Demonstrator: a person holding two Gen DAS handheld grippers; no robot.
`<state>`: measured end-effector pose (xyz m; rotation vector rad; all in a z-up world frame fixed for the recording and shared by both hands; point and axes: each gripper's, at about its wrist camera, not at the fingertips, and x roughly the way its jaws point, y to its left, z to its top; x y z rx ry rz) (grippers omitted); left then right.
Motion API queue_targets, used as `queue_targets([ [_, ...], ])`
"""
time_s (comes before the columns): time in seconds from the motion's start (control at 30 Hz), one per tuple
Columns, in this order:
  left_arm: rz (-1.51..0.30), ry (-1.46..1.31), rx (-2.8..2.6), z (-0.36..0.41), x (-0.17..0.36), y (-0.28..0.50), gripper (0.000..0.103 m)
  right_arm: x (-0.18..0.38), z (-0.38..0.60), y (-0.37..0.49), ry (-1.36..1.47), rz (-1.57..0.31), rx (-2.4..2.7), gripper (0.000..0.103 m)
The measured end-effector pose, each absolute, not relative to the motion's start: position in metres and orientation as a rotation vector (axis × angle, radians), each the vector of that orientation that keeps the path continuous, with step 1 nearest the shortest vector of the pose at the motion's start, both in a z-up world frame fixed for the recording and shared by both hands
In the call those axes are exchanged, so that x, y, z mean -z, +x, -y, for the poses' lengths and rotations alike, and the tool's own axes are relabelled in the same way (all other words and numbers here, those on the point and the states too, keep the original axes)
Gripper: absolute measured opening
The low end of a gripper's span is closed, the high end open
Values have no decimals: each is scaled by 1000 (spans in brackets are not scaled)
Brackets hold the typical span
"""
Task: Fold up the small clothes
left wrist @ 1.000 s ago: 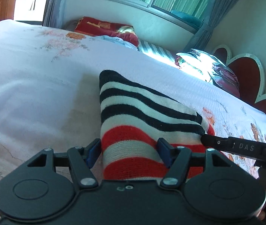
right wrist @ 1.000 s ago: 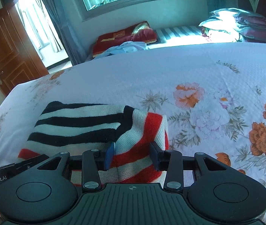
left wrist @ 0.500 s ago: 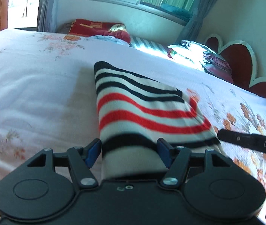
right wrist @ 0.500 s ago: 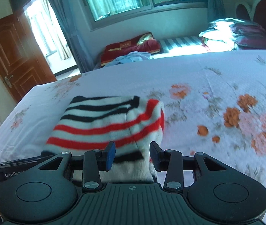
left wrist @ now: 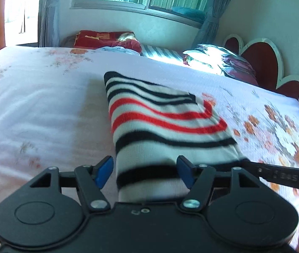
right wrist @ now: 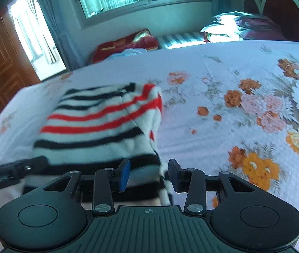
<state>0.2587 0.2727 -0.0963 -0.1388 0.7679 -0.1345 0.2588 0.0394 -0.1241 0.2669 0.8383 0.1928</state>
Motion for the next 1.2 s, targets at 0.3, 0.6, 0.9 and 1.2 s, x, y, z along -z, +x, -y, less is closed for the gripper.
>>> queue_targets([
  [0.3,-817,-161,109,-275,120,249,70,158,-23,264,359,-939,-183,43],
  [0.6,-877,-156,-7,-259,96,225,71,132,-8,245,390,-949,-189,72],
  [0.9,-926,-53,-137,-223,62,176,76,102,8,187,362,-951,-307,81],
  [1.2,-689,4,-206,-175,-17,68,77,47,29,94,210,-822,-439,83],
])
